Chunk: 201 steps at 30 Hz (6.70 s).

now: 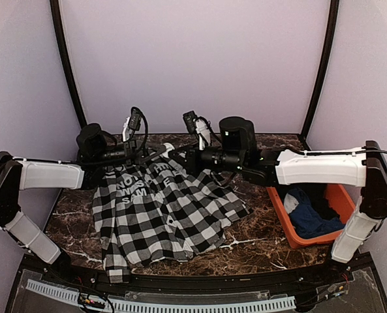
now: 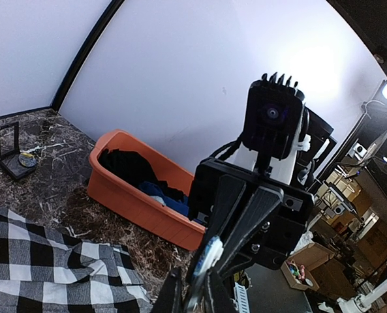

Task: Pin the brooch onto the clothing
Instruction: Open the brooch.

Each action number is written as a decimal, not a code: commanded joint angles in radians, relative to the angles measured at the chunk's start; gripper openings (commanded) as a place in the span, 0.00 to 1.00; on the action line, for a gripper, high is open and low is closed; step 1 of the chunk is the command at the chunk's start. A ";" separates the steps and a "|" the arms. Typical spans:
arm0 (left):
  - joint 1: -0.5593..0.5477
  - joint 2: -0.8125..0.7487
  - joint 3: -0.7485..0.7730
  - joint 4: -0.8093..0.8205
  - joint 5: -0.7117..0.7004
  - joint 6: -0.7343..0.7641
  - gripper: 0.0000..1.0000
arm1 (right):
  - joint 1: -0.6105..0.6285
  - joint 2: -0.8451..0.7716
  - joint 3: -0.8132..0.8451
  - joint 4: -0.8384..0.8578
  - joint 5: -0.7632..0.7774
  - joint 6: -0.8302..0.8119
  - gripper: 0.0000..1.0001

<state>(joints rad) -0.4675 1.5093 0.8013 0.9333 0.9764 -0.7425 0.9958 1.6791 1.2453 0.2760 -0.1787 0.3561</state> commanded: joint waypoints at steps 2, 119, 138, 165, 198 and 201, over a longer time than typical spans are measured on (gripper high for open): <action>-0.026 0.017 0.008 0.017 0.034 -0.057 0.02 | 0.014 0.026 0.049 -0.014 0.065 -0.045 0.00; -0.198 -0.079 0.151 -0.628 0.027 0.495 0.05 | 0.022 0.028 0.038 0.083 -0.084 -0.119 0.00; -0.221 -0.093 0.155 -0.676 -0.017 0.533 0.34 | 0.004 0.054 0.060 0.070 -0.125 -0.071 0.00; -0.079 -0.020 0.010 0.229 0.181 -0.136 0.86 | -0.066 -0.098 -0.142 0.095 -0.038 -0.059 0.00; -0.051 0.139 -0.010 0.448 0.073 -0.370 0.52 | 0.070 -0.061 -0.138 0.197 0.267 -0.336 0.00; -0.048 0.158 -0.010 0.485 0.070 -0.410 0.53 | 0.070 -0.066 -0.147 0.215 0.290 -0.336 0.00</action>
<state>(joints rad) -0.5209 1.6508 0.8032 1.2934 1.0306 -1.0897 1.0645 1.6367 1.1103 0.4274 0.0326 0.0200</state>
